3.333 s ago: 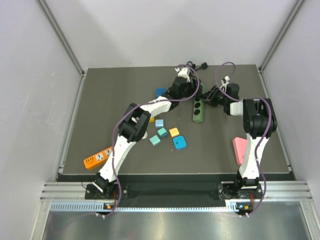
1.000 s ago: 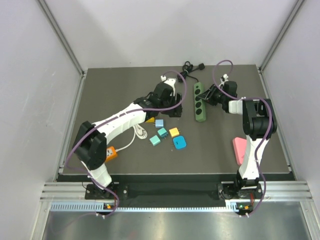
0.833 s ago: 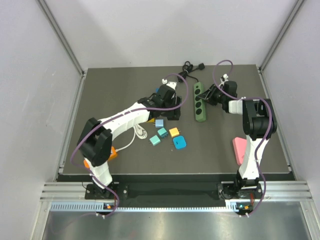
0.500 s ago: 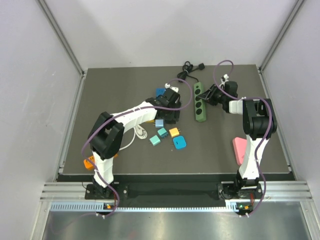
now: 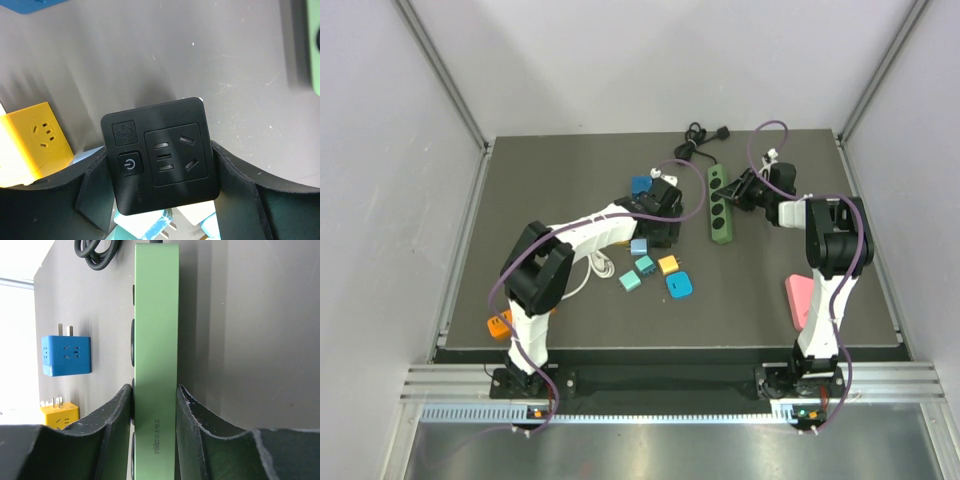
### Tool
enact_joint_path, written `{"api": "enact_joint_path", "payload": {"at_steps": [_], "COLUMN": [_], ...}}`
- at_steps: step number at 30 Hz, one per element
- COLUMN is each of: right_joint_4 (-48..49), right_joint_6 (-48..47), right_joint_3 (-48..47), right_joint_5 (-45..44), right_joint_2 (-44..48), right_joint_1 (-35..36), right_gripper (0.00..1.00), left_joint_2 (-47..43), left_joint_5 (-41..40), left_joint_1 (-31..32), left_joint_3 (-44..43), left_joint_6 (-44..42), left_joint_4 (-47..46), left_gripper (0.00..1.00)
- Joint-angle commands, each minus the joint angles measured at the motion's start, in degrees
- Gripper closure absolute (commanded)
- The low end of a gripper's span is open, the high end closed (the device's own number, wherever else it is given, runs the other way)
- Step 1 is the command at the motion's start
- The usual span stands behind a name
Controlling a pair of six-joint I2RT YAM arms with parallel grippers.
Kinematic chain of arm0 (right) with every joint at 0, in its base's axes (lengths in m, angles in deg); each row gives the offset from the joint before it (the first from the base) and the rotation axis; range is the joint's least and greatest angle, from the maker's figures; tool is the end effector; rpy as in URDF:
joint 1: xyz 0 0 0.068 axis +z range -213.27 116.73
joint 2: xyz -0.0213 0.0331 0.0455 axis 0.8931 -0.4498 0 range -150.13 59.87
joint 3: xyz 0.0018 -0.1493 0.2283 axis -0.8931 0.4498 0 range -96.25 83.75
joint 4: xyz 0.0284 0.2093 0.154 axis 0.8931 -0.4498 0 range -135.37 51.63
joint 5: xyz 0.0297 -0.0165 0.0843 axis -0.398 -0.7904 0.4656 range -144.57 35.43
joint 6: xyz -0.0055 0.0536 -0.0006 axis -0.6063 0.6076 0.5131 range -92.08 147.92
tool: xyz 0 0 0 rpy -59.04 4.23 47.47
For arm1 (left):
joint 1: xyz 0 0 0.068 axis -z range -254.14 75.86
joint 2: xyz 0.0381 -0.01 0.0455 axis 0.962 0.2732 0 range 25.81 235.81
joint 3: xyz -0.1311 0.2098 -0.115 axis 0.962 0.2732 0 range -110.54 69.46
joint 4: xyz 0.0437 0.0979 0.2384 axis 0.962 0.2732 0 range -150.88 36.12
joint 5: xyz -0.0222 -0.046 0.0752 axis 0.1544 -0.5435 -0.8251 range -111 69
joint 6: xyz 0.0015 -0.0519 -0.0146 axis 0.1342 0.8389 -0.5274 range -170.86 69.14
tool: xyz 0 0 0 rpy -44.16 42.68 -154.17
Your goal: Pull the plug off the socket
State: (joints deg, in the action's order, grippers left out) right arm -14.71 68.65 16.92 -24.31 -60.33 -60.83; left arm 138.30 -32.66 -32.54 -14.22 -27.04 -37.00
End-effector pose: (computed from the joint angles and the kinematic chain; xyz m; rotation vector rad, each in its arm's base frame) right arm 0.4368 0.0366 0.1290 0.3851 2.1359 0.9971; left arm 0.3267 -0.2805 0.2054 0.2986 2.4609 -0.2391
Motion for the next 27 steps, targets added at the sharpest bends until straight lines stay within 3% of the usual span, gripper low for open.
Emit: {"api": "enact_joint_path", "payload": {"at_steps": [1, 4, 6, 10, 11, 12, 13, 22, 27], "right_joint_4": [0.0, 0.0, 0.0, 0.0, 0.0, 0.0, 0.0, 0.2, 0.2], "right_joint_6": [-1.9, -1.7, -1.6, -1.5, -1.5, -1.4, -1.4, -1.4, -1.5], "right_joint_3": [-0.8, -0.8, -0.8, -0.8, -0.8, -0.8, -0.8, -0.7, -0.7], "right_joint_5": [-2.8, -2.8, -2.8, -2.8, -2.8, -2.8, -2.8, -2.6, -2.8], "right_joint_2": [-1.9, -1.9, -2.0, -1.8, -2.0, -1.9, -2.0, -1.7, -1.0], "right_joint_1": [-0.7, -0.7, -0.7, -0.9, -0.9, -0.9, -0.9, -0.9, -0.9], "right_gripper": [1.0, 0.99, 0.94, 0.82, 0.76, 0.74, 0.72, 0.58, 0.43], "left_joint_2": [0.3, -0.3, -0.5, -1.6, -1.8, -2.3, -3.1, -9.5, -15.4], "left_joint_5": [-1.3, -1.0, -1.0, -1.1, -0.8, -0.6, -0.5, 0.3, 1.4], "left_joint_1": [0.1, 0.1, 0.1, 0.1, 0.1, 0.1, 0.1, 0.1, 0.1], "left_joint_3": [-1.8, -1.3, -1.1, -2.0, -2.0, -2.1, -2.0, -1.1, 3.2], "left_joint_6": [-0.1, 0.1, 0.1, 0.4, 0.4, 0.5, 0.6, 1.7, 1.8], "left_joint_4": [-1.8, -2.2, -2.3, -1.8, -1.8, -1.8, -2.2, -3.7, -9.0], "left_gripper": [0.62, 0.56, 0.45, 0.32, 0.18, 0.14, 0.04, 0.02, 0.02]}}
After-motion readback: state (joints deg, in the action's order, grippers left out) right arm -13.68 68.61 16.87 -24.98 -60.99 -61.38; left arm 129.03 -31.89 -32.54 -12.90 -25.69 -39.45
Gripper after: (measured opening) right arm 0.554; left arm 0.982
